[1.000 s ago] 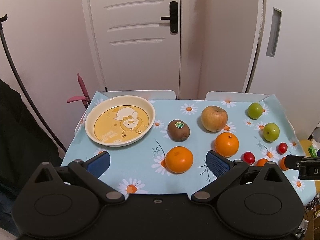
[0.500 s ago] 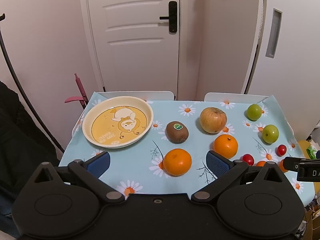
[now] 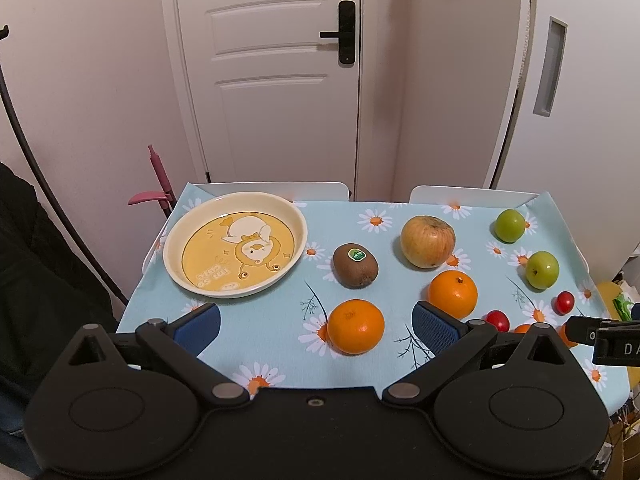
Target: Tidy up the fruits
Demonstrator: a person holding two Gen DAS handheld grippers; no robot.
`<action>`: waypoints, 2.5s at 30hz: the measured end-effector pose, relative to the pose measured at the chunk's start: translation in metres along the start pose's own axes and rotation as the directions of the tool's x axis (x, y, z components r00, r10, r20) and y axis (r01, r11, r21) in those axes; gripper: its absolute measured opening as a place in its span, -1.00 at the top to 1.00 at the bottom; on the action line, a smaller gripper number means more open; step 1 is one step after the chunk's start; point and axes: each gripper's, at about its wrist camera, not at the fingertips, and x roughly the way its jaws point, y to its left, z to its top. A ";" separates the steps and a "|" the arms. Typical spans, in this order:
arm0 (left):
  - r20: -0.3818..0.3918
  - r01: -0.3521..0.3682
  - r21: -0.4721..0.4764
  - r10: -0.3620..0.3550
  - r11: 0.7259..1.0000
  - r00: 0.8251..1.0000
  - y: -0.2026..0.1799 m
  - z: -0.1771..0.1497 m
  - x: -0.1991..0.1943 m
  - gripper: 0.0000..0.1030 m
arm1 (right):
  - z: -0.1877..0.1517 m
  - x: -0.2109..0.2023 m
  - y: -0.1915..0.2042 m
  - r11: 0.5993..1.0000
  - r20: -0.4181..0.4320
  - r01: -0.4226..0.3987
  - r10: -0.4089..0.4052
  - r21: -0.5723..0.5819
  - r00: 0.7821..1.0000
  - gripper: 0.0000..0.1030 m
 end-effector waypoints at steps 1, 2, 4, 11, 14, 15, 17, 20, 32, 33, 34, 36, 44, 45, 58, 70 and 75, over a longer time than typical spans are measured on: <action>0.000 0.000 0.001 0.000 1.000 1.000 0.000 0.000 0.000 -1.00 | 0.000 -0.001 0.000 1.000 0.001 -0.001 0.001 0.000 1.000 -1.00; 0.000 0.001 0.001 -0.001 1.000 1.000 0.001 0.001 0.001 -1.00 | 0.000 0.000 0.000 1.000 0.001 -0.001 0.001 -0.001 1.000 -1.00; 0.000 0.001 0.002 -0.001 1.000 1.000 0.001 0.001 0.001 -1.00 | 0.000 0.000 0.000 1.000 0.001 -0.001 0.001 0.000 1.000 -1.00; -0.002 0.002 0.006 -0.002 1.000 1.000 0.001 0.003 0.003 -1.00 | 0.000 0.001 0.001 1.000 0.001 -0.002 0.002 0.002 1.000 -1.00; -0.002 0.004 0.017 -0.003 1.000 1.000 0.002 0.005 0.004 -1.00 | 0.002 0.004 0.002 1.000 0.001 -0.001 0.001 0.010 1.000 -1.00; -0.002 0.003 0.021 -0.003 1.000 1.000 0.003 0.005 0.004 -1.00 | 0.002 0.005 0.003 1.000 0.003 -0.001 0.001 0.015 1.000 -1.00; -0.006 0.001 0.029 -0.001 1.000 1.000 0.004 0.006 0.006 -1.00 | 0.001 0.006 0.005 1.000 0.010 -0.002 0.001 0.023 1.000 -1.00; 0.001 0.008 0.043 -0.008 0.999 1.000 0.007 0.007 0.008 -1.00 | 0.000 0.008 0.007 1.000 0.031 -0.009 0.008 0.028 0.999 -1.00; 0.058 0.062 0.137 -0.071 0.989 0.996 -0.005 -0.018 0.058 -1.00 | -0.011 0.048 0.007 0.995 0.097 -0.088 0.092 -0.045 0.991 -1.00; 0.061 0.060 0.139 -0.069 0.988 0.996 -0.006 -0.021 0.063 -1.00 | -0.011 0.053 0.007 0.993 0.098 -0.104 0.109 -0.056 0.989 -1.00; 0.062 0.058 0.139 -0.067 0.989 0.996 -0.008 -0.024 0.068 -1.00 | -0.011 0.060 0.007 0.990 0.101 -0.123 0.130 -0.071 0.986 -1.00; 0.067 0.056 0.141 -0.066 0.988 0.996 -0.012 -0.029 0.079 -1.00 | -0.010 0.072 0.009 0.984 0.104 -0.144 0.154 -0.105 0.983 -1.00; 0.048 0.020 0.112 -0.025 0.994 0.999 -0.024 -0.043 0.117 -0.87 | 0.003 0.116 0.016 0.950 0.096 -0.234 0.257 -0.207 0.962 -1.00; 0.042 0.015 0.099 -0.020 0.995 0.999 -0.025 -0.044 0.121 -0.85 | 0.005 0.121 0.016 0.947 0.091 -0.245 0.268 -0.210 0.959 -1.00; 0.012 -0.007 -0.020 0.007 1.000 1.000 -0.038 -0.049 0.145 -0.56 | 0.015 0.155 0.026 0.896 0.045 -0.359 0.382 -0.261 0.923 -0.96; 0.010 -0.008 -0.077 0.009 0.997 1.000 -0.038 -0.056 0.144 -0.25 | 0.020 0.164 0.035 0.872 0.021 -0.391 0.415 -0.294 0.910 -0.67; 0.007 -0.019 -0.073 0.020 0.997 1.000 -0.036 -0.058 0.139 -0.24 | 0.021 0.165 0.039 0.870 0.022 -0.390 0.415 -0.301 0.910 -0.66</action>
